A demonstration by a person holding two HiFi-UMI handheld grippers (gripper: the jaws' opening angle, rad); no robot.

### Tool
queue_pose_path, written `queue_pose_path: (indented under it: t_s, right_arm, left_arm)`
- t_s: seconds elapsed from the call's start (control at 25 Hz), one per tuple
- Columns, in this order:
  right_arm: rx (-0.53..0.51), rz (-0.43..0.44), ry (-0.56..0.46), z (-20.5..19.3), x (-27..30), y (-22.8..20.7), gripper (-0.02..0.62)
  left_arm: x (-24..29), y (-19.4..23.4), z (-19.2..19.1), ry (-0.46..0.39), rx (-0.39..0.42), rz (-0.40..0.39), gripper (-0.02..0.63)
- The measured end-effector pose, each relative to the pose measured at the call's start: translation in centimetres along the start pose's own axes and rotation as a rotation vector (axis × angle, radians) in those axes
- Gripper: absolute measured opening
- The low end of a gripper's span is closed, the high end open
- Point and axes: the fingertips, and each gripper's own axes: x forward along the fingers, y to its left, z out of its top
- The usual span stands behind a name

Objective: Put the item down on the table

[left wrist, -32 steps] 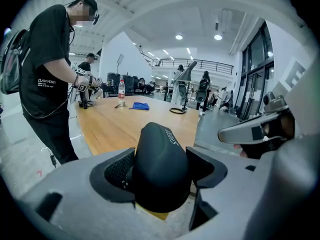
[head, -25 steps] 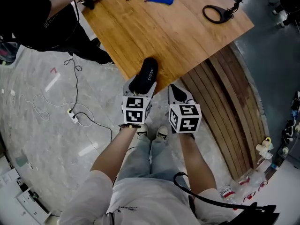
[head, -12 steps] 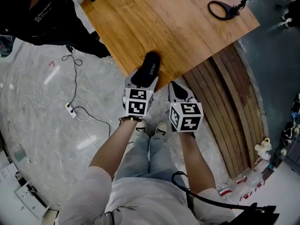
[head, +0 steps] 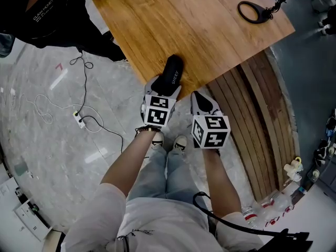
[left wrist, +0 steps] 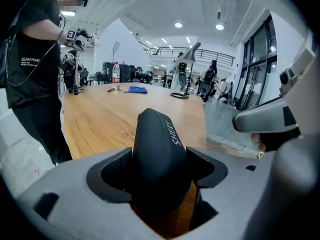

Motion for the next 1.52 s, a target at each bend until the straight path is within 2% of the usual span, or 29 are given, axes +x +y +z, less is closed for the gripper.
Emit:
queue_pose_path:
  t_s: [0.68, 1.12, 1.2, 1.36, 1.44, 1.52]
  right_arm:
    - [-0.006, -0.007, 0.004, 0.0, -0.2, -0.6, 0.005]
    - [-0.037, -0.009, -0.034, 2.3, -3.9, 0.9, 0.005]
    - [-0.052, -0.002, -0.039, 2.6, -5.8, 1.8, 0.005]
    - [-0.113, 0.012, -0.039, 1.8, -10.4, 4.6, 0.005]
    - [-0.122, 0.021, -0.035, 0.9, -12.3, 6.0, 0.005]
    - [-0.107, 0.036, -0.047, 0.4, -14.2, 7.3, 0.005]
  left_arm:
    - [-0.9, 0.2, 0.7, -0.010, -0.003, -0.003, 0.356]
    - [-8.4, -1.5, 3.5, -0.071, 0.010, 0.031, 0.351]
    - [-11.1, -2.8, 4.2, -0.090, 0.033, 0.038, 0.291]
    - [-17.8, -5.6, 5.7, -0.157, 0.060, 0.083, 0.061]
    - [-20.7, -6.6, 5.8, -0.172, 0.034, 0.090, 0.013]
    - [-23.1, -7.4, 5.9, -0.178, 0.026, 0.080, 0.008]
